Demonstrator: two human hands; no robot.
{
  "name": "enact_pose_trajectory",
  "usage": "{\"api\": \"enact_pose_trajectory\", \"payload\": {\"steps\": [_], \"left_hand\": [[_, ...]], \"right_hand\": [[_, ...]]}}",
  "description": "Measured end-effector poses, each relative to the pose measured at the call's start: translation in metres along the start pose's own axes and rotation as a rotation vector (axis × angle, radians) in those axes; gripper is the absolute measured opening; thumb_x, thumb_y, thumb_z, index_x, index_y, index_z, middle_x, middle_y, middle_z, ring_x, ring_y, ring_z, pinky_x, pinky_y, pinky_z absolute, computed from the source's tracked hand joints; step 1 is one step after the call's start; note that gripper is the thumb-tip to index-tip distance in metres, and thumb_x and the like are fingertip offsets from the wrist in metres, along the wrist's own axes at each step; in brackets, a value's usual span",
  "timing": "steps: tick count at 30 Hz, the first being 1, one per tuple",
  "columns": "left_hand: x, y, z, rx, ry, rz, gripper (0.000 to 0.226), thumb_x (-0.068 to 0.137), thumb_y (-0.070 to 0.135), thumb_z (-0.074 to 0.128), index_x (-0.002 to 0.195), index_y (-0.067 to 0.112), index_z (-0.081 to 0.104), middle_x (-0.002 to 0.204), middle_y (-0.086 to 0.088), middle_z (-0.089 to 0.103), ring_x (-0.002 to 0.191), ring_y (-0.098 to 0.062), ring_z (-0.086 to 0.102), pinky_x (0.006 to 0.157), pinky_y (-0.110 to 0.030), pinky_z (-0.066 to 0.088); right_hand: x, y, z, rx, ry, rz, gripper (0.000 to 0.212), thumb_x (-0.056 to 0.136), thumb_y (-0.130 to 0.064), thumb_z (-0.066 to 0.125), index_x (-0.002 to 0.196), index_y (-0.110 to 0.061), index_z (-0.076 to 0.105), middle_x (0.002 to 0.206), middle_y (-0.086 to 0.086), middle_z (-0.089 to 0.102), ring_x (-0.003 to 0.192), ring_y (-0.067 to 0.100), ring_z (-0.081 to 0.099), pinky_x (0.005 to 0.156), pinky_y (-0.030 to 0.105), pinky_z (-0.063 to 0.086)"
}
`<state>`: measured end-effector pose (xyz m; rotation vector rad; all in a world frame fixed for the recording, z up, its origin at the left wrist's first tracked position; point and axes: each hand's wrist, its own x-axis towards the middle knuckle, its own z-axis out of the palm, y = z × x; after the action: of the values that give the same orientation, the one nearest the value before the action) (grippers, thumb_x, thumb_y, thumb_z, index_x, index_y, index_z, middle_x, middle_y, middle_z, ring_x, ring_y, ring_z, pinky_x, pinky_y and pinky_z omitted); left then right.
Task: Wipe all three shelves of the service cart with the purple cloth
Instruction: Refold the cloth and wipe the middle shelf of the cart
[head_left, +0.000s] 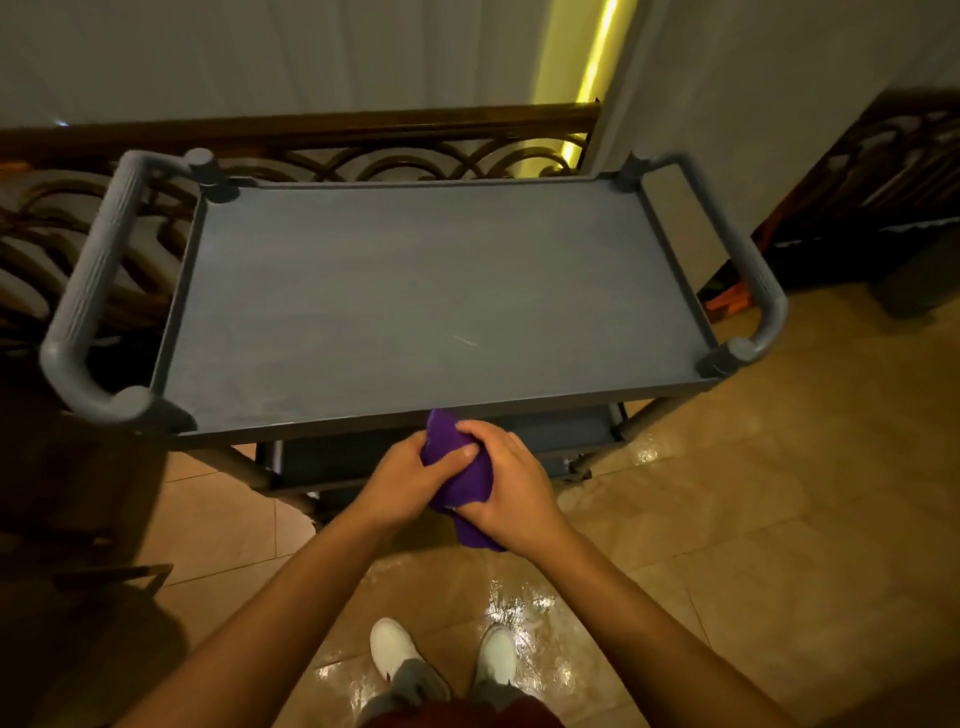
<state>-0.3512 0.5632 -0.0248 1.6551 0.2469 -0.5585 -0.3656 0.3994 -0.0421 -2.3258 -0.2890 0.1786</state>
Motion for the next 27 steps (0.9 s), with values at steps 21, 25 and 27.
{"api": "enact_pose_trajectory", "payload": {"steps": [21,25,27], "left_hand": [[0.129,-0.113,0.08,-0.122,0.044,-0.066,0.031,0.097,0.032,0.061,0.117,0.011,0.07,0.103,-0.012,0.077,0.099,-0.027,0.073,0.076,-0.034,0.061],[0.189,-0.133,0.068,0.186,0.084,0.062,0.02,0.097,0.035,0.062,0.095,0.019,0.072,0.106,-0.014,0.075,0.096,-0.027,0.071,0.089,-0.046,0.056],[0.239,-0.162,0.054,0.269,0.105,0.155,0.012,0.098,0.036,0.061,0.103,0.028,0.069,0.114,0.001,0.069,0.1,-0.018,0.067,0.088,-0.029,0.054]], "right_hand": [[0.005,0.177,0.048,0.0,-0.028,-0.014,0.095,0.077,-0.049,0.079,0.155,-0.045,0.024,0.165,-0.008,0.019,0.139,0.019,0.041,0.098,0.031,0.054],[0.031,0.208,0.088,-0.033,0.029,0.084,0.095,0.075,-0.05,0.073,0.153,-0.049,0.019,0.143,-0.002,0.044,0.114,0.024,0.06,0.084,0.036,0.06],[0.064,0.233,0.12,-0.081,0.091,0.084,0.093,0.072,-0.056,0.068,0.152,-0.049,0.021,0.134,0.003,0.052,0.107,0.03,0.063,0.083,0.043,0.059]]}}
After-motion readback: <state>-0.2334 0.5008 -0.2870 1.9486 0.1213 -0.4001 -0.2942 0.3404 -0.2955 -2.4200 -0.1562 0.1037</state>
